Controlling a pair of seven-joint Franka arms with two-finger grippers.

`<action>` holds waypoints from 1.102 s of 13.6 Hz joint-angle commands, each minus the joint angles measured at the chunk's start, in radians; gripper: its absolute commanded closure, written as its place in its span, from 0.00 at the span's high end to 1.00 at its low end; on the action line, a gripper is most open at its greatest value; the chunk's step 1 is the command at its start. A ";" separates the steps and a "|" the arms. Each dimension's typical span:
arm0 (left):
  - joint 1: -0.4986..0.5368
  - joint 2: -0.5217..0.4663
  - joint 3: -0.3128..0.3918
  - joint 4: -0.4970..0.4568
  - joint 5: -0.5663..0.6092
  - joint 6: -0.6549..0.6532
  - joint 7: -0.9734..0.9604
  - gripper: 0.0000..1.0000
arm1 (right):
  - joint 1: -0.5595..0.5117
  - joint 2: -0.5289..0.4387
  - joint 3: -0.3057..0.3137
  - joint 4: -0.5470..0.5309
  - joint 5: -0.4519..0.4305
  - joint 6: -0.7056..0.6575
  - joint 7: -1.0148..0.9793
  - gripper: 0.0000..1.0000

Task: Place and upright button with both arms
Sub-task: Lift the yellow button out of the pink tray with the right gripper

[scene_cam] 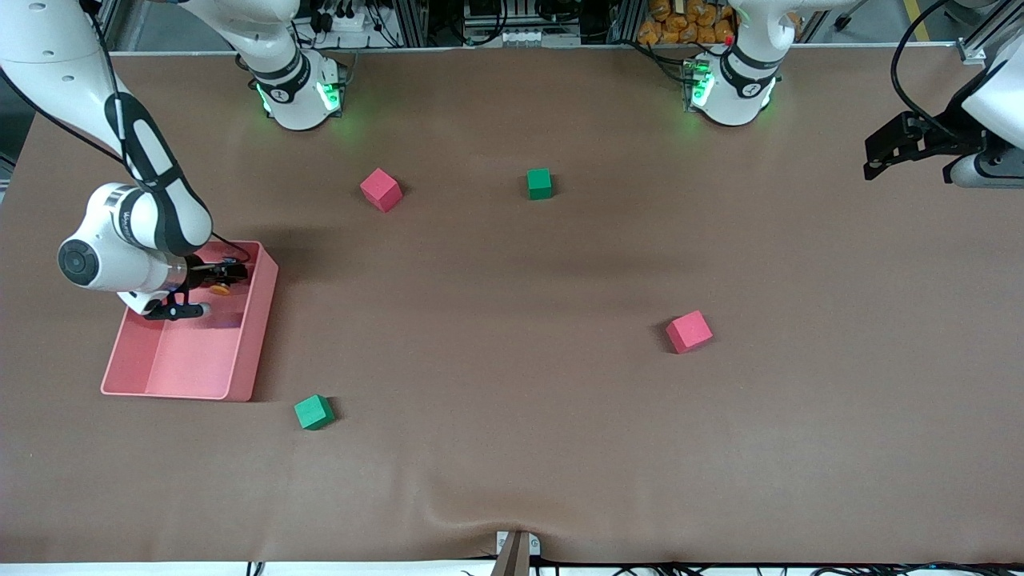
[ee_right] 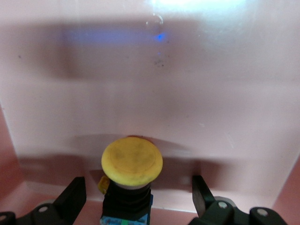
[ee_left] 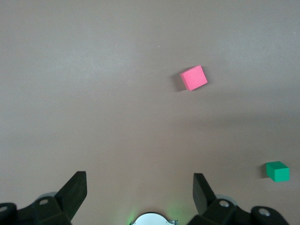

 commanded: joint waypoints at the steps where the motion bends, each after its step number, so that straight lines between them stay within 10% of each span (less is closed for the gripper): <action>1: 0.011 -0.019 -0.003 0.000 -0.012 -0.018 0.019 1.00 | -0.005 0.016 0.005 0.015 -0.012 -0.005 -0.009 0.62; 2: 0.011 -0.019 -0.003 0.002 -0.012 -0.018 0.019 1.00 | -0.006 0.018 0.006 0.015 -0.012 -0.005 -0.007 0.32; 4: 0.009 -0.019 -0.003 0.013 -0.014 -0.016 0.019 1.00 | -0.006 0.019 0.006 0.015 -0.011 -0.005 -0.007 0.03; 15: 0.012 -0.022 0.009 0.013 -0.011 -0.020 0.018 1.00 | -0.005 -0.095 0.010 0.147 -0.009 -0.130 -0.005 0.00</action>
